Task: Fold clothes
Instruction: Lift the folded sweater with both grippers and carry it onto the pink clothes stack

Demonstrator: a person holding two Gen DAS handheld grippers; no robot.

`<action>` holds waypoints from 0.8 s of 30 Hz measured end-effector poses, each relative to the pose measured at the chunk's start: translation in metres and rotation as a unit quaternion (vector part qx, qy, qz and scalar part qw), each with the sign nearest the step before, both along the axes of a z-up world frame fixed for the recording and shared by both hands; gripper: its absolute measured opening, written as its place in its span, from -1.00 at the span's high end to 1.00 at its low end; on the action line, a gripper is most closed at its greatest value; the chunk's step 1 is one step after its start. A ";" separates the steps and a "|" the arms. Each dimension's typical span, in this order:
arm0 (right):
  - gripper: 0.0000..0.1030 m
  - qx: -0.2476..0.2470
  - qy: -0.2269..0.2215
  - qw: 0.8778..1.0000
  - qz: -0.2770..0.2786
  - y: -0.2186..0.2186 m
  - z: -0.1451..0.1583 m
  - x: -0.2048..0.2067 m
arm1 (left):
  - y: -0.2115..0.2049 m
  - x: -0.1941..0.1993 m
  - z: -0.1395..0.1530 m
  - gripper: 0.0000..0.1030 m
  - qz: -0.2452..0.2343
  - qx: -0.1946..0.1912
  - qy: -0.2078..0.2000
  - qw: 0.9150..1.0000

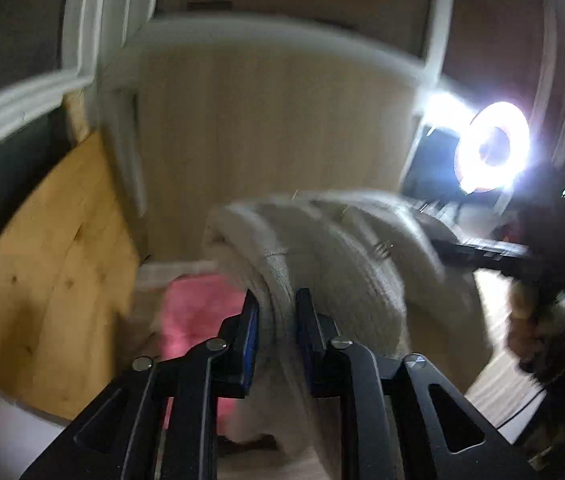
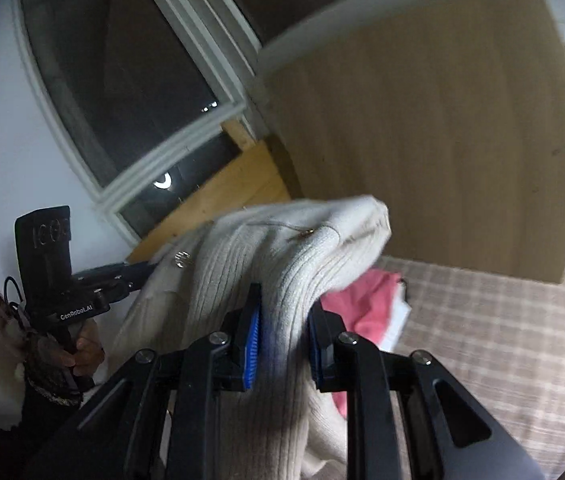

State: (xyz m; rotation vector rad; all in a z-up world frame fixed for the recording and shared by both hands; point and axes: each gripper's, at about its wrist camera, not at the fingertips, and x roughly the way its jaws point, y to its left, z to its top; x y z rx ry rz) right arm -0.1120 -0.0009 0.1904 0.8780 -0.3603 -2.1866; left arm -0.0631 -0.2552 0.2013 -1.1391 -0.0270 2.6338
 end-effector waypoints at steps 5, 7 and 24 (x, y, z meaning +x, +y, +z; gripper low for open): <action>0.50 0.117 -0.158 0.981 0.007 -0.068 -0.129 -0.040 | -0.070 -0.050 -0.137 0.84 0.097 -0.030 -0.185 0.978; 0.45 0.090 -0.147 0.985 0.008 -0.058 -0.120 -0.038 | -0.074 -0.046 -0.128 0.83 0.094 -0.017 -0.166 0.981; 0.40 0.261 -0.009 0.965 -0.030 -0.106 -0.089 -0.101 | -0.005 -0.109 -0.111 0.68 -0.016 -0.006 -0.099 0.995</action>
